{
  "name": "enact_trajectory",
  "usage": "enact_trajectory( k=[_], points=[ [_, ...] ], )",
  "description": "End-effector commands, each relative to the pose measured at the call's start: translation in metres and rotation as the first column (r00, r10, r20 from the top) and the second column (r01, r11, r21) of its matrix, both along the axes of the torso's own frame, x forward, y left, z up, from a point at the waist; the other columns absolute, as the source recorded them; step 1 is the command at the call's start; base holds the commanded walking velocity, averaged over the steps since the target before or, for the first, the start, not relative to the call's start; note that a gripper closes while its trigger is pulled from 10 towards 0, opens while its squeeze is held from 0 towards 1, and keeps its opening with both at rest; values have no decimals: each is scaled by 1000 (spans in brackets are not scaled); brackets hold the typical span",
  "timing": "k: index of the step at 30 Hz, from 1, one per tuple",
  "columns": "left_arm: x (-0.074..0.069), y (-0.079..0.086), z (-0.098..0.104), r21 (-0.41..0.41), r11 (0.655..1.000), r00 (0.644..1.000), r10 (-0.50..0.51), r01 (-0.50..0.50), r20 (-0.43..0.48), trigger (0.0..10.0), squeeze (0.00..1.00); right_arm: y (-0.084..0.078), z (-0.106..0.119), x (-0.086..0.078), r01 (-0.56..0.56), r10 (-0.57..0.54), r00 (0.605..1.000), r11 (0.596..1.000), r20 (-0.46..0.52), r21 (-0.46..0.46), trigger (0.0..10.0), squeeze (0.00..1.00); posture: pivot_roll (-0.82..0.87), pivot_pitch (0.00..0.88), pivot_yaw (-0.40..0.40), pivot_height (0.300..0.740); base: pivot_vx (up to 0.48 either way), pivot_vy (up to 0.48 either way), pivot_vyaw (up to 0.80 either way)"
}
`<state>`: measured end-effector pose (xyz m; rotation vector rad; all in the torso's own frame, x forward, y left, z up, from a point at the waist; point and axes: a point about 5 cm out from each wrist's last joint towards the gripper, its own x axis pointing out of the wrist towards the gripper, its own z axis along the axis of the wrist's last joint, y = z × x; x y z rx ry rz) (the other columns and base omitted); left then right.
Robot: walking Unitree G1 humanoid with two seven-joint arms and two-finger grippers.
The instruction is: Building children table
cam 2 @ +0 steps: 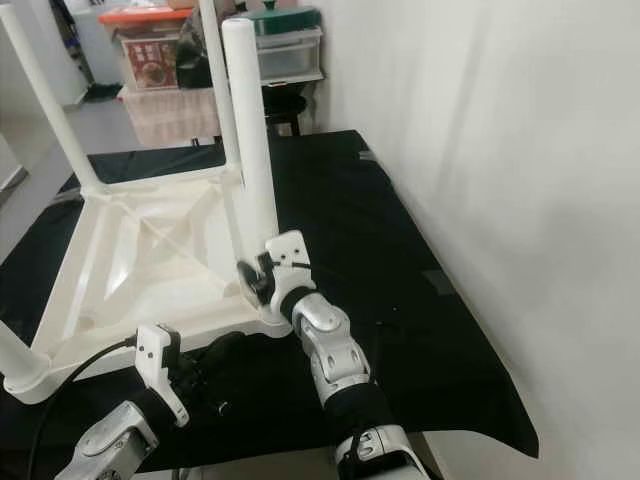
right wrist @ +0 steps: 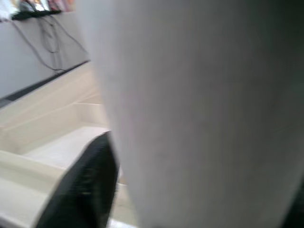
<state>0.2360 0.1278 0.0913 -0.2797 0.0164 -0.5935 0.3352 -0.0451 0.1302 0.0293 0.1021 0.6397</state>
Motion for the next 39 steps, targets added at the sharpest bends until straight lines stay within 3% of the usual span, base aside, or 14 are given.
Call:
enact_trajectory(
  k=[1,7,9,10,11,12,13,15,16,17,20,26,33,39],
  points=[
    [0,2,-2,24,1000,1000,6,-6,-10,10000,0,3,6,-4,-55,55,998,998,4,30,10000,1000,33,0,22,740,0,0,0],
    [1,5,-2,91,995,999,31,-29,-16,10000,0,-21,11,-6,-91,89,995,995,45,43,10000,1000,16,0,27,740,0,0,0],
    [1,5,-2,91,995,999,31,-29,-16,10000,0,-21,11,-6,-91,89,995,995,45,43,10000,1000,16,0,27,740,0,0,0],
    [3,9,-1,135,989,998,67,-66,-8,10000,0,-31,10,-8,-108,105,993,993,48,44,10000,875,15,0,27,740,0,0,0],
    [5,18,1,195,970,990,142,-143,19,10000,0,-45,4,-17,-128,127,991,991,47,26,10000,443,-5,0,42,740,0,0,0],
    [5,18,1,195,970,990,142,-143,19,10000,0,-45,4,-17,-128,127,991,991,47,26,10000,443,-5,0,42,740,0,0,0],
    [7,25,4,261,942,978,201,-210,61,10000,0,-57,-2,-28,-142,142,989,990,29,14,10000,145,-7,0,46,740,0,0,0],
    [7,25,4,261,942,978,201,-210,61,10000,0,-57,-2,-28,-142,142,989,990,29,14,10000,145,-7,0,46,740,0,0,0],
    [7,30,6,301,919,967,237,-254,92,10000,0,-65,-7,-36,-153,153,988,988,16,6,10000,16,-9,0,48,740,0,0,0],
    [7,30,6,301,919,967,237,-254,92,10000,0,-65,-7,-36,-153,153,988,988,16,6,10000,16,-9,0,48,740,0,0,0],
    [6,37,11,296,902,949,296,-314,105,10000,0,-86,-26,-63,-69,68,997,997,-45,-20,10000,0,-39,0,74,740,0,0,0],
    [9,37,13,292,896,943,320,-334,95,10000,0,-91,-33,-69,-29,26,998,999,-60,-45,10000,0,-46,0,84,740,0,0,0],
    [10,35,11,308,888,937,345,-342,44,10000,0,-93,-36,-49,95,-104,993,984,-53,-152,10000,0,-15,0,74,740,0,0,0],
    [0,32,0,341,888,943,333,-308,-16,10000,0,-70,-23,-35,12,-14,1000,988,-12,-152,10000,0,-6,0,61,740,0,0,0]
  ],
)
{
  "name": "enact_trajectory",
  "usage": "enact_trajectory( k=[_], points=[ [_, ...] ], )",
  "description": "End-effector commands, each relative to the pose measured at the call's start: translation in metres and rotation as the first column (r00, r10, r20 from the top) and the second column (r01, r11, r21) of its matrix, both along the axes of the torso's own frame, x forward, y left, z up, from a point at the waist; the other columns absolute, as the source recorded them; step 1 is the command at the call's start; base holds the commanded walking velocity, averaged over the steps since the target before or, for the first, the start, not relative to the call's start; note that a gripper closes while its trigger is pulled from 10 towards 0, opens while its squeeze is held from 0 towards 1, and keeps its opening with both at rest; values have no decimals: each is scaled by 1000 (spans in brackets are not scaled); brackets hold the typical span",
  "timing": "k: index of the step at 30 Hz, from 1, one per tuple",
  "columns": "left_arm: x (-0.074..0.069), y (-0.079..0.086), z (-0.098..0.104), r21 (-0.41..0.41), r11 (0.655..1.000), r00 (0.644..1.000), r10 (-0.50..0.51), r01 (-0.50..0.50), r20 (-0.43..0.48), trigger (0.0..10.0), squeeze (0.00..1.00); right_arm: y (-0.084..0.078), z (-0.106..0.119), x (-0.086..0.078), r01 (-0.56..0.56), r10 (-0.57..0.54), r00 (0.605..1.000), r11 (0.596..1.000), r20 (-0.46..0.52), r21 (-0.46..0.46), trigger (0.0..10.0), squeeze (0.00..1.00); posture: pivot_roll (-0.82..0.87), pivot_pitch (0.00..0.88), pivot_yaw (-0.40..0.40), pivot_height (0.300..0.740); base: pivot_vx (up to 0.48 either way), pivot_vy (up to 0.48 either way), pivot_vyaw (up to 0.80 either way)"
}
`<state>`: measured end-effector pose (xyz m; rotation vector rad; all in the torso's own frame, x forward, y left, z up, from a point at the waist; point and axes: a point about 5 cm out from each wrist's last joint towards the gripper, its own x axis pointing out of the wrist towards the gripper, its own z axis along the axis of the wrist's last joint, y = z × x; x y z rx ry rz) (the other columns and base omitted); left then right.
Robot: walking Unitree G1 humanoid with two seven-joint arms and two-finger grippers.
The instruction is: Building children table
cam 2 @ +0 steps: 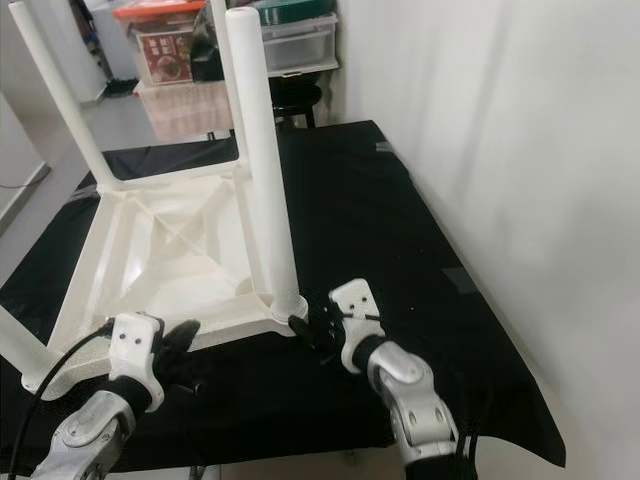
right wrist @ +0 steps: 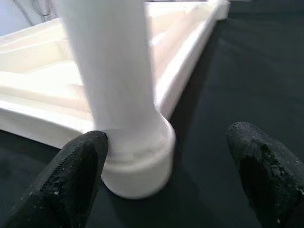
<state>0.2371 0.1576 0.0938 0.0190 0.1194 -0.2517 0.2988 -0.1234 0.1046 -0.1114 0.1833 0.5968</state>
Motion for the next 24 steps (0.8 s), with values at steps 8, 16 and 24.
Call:
enact_trajectory(
  k=[8,16,24],
  points=[
    [-2,-4,-12,77,997,1000,12,-9,-28,10000,0,84,21,15,-221,216,974,973,65,70,10000,0,39,0,27,740,0,0,0],
    [-5,-6,-12,69,997,999,23,-21,-32,10000,0,151,36,-2,-424,418,906,890,72,170,10000,0,62,0,12,740,0,0,0],
    [-5,-8,-12,74,997,999,15,-13,-31,10000,0,167,31,0,-433,425,901,895,86,107,10000,0,69,0,11,740,0,0,0]
  ],
)
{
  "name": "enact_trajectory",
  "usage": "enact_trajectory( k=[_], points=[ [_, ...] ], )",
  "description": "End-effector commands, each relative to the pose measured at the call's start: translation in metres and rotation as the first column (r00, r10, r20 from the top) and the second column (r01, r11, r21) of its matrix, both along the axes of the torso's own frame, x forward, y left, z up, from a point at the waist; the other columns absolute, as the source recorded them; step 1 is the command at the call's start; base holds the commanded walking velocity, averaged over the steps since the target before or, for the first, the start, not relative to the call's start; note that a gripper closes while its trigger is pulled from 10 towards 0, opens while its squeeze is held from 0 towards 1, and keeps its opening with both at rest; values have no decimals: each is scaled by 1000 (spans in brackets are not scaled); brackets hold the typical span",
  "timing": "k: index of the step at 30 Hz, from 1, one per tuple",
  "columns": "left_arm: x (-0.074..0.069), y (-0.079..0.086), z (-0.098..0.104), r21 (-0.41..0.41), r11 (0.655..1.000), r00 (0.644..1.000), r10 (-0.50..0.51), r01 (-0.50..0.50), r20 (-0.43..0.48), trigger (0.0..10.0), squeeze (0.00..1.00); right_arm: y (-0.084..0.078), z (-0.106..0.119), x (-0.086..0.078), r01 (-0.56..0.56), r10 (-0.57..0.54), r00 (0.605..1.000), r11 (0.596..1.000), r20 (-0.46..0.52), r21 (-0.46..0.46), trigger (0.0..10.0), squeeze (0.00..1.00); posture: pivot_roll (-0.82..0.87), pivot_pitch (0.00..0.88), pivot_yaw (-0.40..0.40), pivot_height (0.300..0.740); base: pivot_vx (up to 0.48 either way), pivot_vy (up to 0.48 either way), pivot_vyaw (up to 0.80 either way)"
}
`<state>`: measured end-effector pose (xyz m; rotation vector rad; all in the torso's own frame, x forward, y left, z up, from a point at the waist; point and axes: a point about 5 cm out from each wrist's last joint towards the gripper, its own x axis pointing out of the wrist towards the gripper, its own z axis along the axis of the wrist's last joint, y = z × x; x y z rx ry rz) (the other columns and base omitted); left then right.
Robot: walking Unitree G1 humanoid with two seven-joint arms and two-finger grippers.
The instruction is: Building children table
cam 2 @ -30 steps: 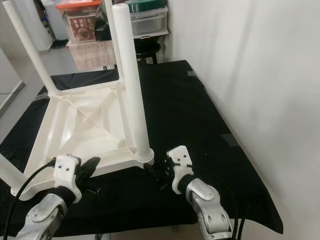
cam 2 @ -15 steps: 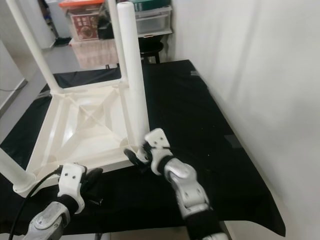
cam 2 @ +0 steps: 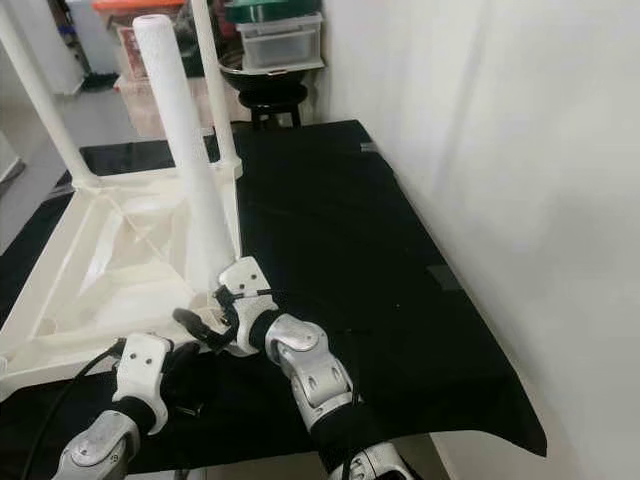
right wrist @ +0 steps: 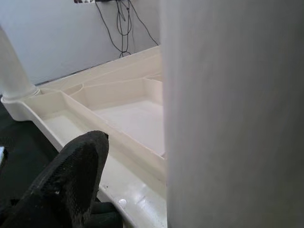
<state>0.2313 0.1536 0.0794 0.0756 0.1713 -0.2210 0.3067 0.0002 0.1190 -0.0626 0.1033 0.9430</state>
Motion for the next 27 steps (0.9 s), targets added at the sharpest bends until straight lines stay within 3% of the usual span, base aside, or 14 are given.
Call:
enact_trajectory(
  k=[1,2,3,5,7,9,10,13,17,21,27],
  points=[
    [1,-4,2,11,1000,1000,-14,14,13,10000,0,36,13,-2,-65,64,998,998,29,11,10000,0,68,0,12,740,0,0,0],
    [1,-5,2,12,1000,1000,-14,14,14,10000,0,31,11,2,-39,39,999,999,30,-2,10000,0,68,0,12,740,0,0,0],
    [1,-4,3,14,1000,1000,-13,13,18,10000,0,16,7,9,10,-10,1000,1000,26,-25,10000,0,63,0,13,740,0,0,0],
    [1,-4,3,14,1000,1000,-12,12,20,10000,0,12,6,10,19,-18,1000,999,24,-29,10000,0,63,0,13,740,0,0,0],
    [1,-1,4,17,1000,1000,0,-1,29,10000,0,-10,0,14,62,-61,998,998,7,-34,10000,0,49,0,22,740,0,0,0],
    [1,1,5,17,1000,999,11,-11,38,10000,0,-32,-4,14,94,-94,996,995,-12,-27,10000,0,36,0,30,740,0,0,0],
    [1,1,5,17,1000,999,11,-11,38,10000,0,-32,-4,14,94,-94,996,995,-12,-27,10000,0,36,0,30,740,0,0,0],
    [1,3,7,16,1000,999,18,-18,46,10000,0,-58,-9,8,119,-120,992,993,-29,-10,10000,0,24,0,42,740,0,0,0],
    [1,5,8,16,1000,998,24,-25,54,10000,0,-71,-13,0,108,-108,994,994,-37,16,10000,0,20,0,46,740,0,0,0],
    [-1,10,10,31,998,996,50,-52,71,10000,0,-92,-18,-20,68,-68,997,997,-28,27,10000,0,7,0,64,740,0,0,0],
    [-5,16,12,47,994,992,90,-94,86,10000,0,-110,-20,-29,120,-119,992,992,-33,33,10000,0,6,0,63,740,0,0,0]
  ],
)
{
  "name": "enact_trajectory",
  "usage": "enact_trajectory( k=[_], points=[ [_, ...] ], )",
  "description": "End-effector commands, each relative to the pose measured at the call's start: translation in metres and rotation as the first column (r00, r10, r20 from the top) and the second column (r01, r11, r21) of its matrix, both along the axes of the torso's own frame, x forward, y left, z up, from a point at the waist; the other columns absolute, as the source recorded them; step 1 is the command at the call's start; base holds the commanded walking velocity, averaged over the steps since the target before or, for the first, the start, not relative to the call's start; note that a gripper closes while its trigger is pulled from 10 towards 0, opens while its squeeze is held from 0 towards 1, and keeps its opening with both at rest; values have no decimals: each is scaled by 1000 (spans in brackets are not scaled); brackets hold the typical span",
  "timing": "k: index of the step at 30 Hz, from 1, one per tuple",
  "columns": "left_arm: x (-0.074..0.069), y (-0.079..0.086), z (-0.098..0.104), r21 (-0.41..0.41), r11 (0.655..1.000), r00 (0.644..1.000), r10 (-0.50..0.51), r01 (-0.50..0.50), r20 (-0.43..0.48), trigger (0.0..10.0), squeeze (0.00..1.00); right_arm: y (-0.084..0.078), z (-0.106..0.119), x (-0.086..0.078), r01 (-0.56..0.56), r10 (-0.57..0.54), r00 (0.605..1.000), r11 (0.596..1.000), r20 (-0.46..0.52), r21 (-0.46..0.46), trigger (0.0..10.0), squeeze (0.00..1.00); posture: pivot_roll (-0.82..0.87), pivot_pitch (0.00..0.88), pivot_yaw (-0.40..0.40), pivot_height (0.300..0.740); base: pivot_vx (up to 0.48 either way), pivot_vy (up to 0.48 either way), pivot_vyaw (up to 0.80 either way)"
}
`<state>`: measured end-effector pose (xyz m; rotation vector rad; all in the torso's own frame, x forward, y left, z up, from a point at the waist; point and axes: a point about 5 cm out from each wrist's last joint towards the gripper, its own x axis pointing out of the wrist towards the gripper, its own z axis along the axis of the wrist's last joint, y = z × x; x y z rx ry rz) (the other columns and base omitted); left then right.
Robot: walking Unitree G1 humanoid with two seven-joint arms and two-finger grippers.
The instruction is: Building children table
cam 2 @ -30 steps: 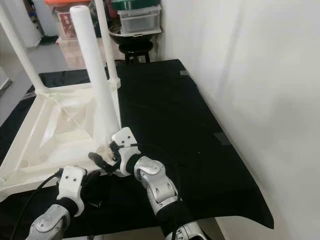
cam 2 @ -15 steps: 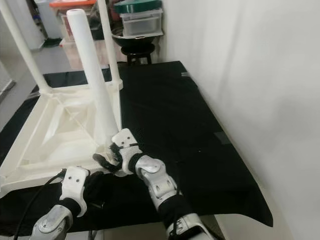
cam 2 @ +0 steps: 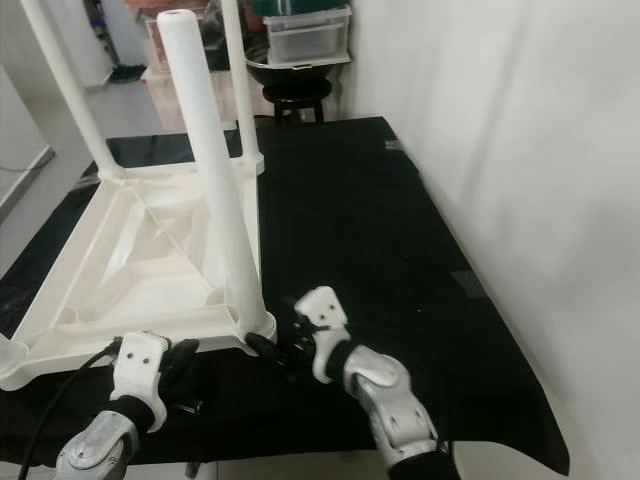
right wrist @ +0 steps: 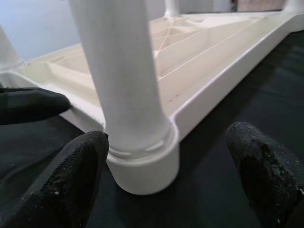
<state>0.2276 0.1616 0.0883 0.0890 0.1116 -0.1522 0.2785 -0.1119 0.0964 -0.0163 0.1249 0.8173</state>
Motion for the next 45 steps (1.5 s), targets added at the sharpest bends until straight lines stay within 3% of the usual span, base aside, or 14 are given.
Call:
enact_trajectory(
  k=[1,9,12,14,19,26,29,34,45],
  points=[
    [-4,10,3,42,998,999,38,-38,23,10000,0,-4,3,-4,16,-16,1000,1000,0,14,10000,0,6,0,60,740,0,0,0],
    [-17,15,4,67,995,997,75,-77,32,10000,0,-19,0,-22,119,-117,993,991,-30,60,10000,0,-2,0,59,740,0,90,0],
    [-29,11,5,109,993,999,43,-46,32,10000,0,-22,-1,-35,170,-166,985,980,-44,104,10000,0,-5,0,56,740,0,436,0],
    [-36,8,5,126,992,999,24,-28,30,10000,0,-24,2,-42,130,-126,991,983,-40,132,10000,0,-5,0,56,740,0,435,0],
    [-37,7,4,112,994,1000,17,-19,23,10000,0,-25,4,-51,10,-5,999,992,-39,125,10000,0,-2,0,53,740,0,437,0],
    [-37,5,2,90,996,1000,-8,7,10,10000,0,-42,-1,-61,-84,83,994,996,-67,-15,10000,0,-12,0,50,740,0,437,0],
    [-36,5,1,84,996,1000,-8,7,8,10000,0,-46,-2,-60,-73,70,995,997,-64,-37,10000,0,-13,0,50,740,0,430,0],
    [-37,3,0,83,996,1000,-13,13,1,10000,0,-55,-4,-41,88,-94,995,986,-42,-144,10000,0,-8,0,47,740,0,0,0],
    [-38,4,-2,59,998,1000,-5,6,-12,10000,0,-48,3,-23,178,-183,983,978,-30,-112,10000,0,-7,0,42,740,0,0,0]
  ],
)
